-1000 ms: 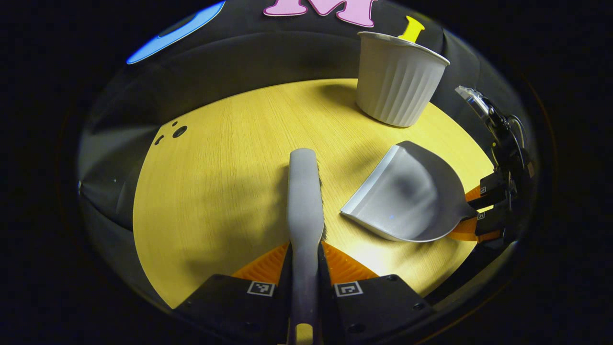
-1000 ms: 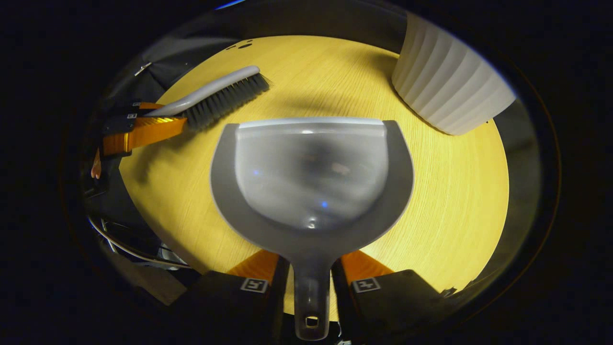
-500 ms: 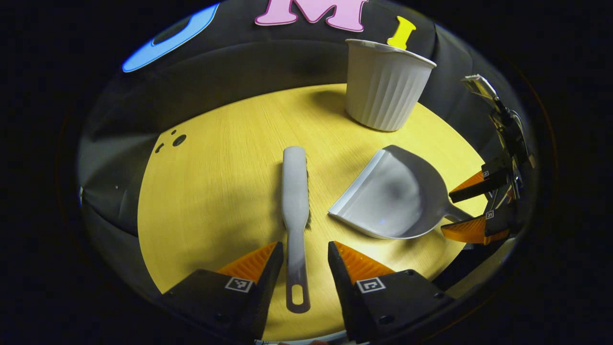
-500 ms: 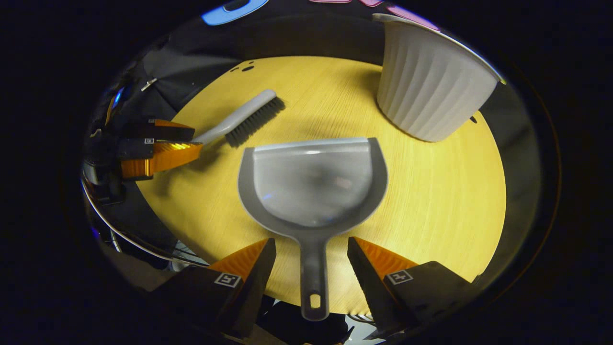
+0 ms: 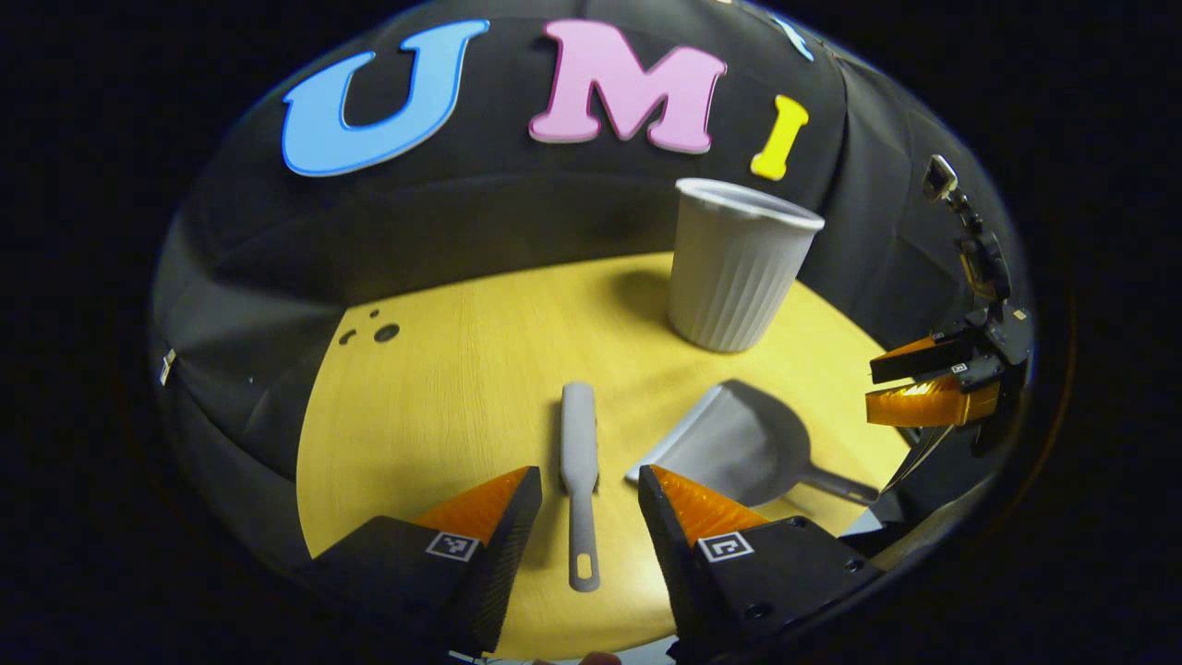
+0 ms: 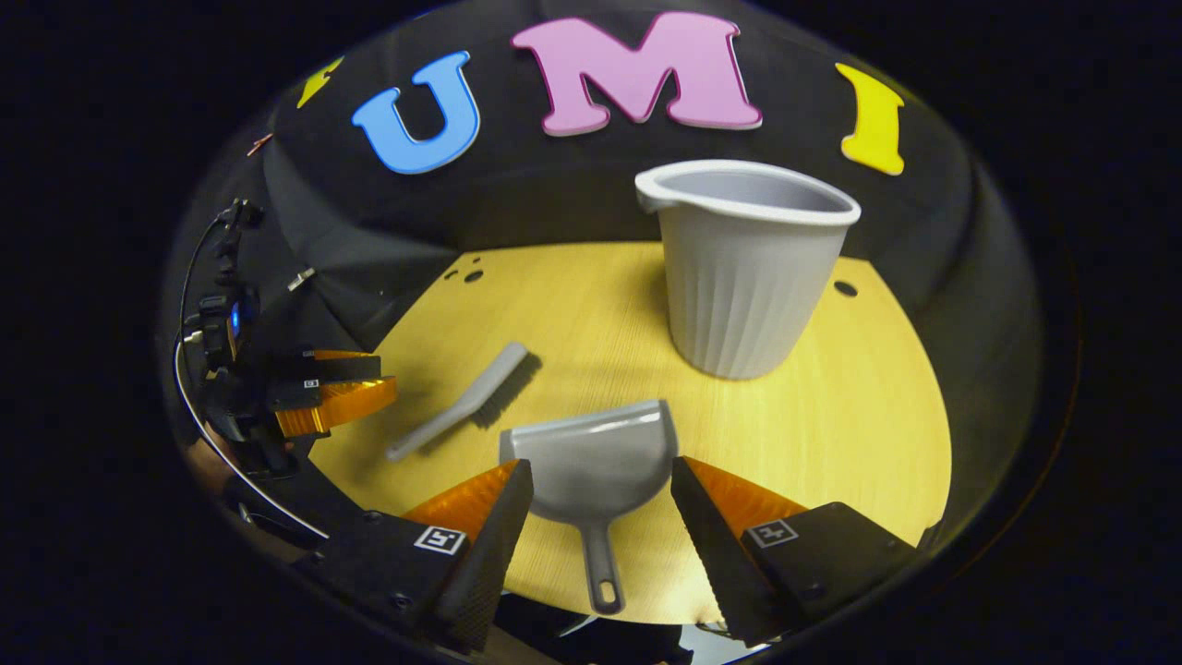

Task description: Pick up the small broom and dustpan from the desktop, sweep the trash into the dustpan with the broom, and then empty the trash into the garbage bin.

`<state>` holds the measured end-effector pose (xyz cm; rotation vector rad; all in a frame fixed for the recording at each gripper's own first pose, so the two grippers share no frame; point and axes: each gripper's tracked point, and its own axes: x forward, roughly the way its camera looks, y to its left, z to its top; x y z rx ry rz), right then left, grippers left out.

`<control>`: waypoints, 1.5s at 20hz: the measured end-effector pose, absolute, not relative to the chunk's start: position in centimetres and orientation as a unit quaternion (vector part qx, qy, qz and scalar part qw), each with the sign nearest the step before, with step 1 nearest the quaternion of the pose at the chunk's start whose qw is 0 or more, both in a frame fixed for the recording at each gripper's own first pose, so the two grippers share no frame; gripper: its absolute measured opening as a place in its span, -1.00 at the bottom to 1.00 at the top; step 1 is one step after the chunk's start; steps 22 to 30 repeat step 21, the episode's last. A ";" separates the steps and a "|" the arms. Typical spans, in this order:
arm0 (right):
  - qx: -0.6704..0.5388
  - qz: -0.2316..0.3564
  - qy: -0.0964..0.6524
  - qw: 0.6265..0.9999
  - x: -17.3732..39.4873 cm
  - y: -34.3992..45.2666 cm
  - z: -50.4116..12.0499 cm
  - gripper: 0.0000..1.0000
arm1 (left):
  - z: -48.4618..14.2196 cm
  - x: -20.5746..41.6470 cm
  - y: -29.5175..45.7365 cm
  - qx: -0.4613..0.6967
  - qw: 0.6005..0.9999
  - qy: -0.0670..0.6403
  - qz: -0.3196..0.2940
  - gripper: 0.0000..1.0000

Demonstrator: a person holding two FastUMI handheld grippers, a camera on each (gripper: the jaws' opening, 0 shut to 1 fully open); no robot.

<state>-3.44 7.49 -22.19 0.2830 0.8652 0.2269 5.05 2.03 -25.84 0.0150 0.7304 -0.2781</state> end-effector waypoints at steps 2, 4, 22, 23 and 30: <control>0.125 0.091 0.379 0.912 -2.5 6.2 -19.7 0.87 | -22.6 6.2 1.9 -0.003 0.942 0.310 -0.130 0.43; 0.108 0.076 0.340 0.931 -1.4 4.9 -16.9 0.87 | -19.3 6.9 1.9 -0.015 0.957 0.266 -0.118 0.43; 0.062 0.130 0.195 0.970 2.7 -1.0 -10.0 0.78 | -8.3 7.3 -5.4 -0.028 0.987 0.158 -0.023 0.42; 0.062 0.130 0.195 0.970 2.7 -1.0 -10.0 0.78 | -8.3 7.3 -5.4 -0.028 0.987 0.158 -0.023 0.42; 0.062 0.130 0.195 0.970 2.7 -1.0 -10.0 0.78 | -8.3 7.3 -5.4 -0.028 0.987 0.158 -0.023 0.42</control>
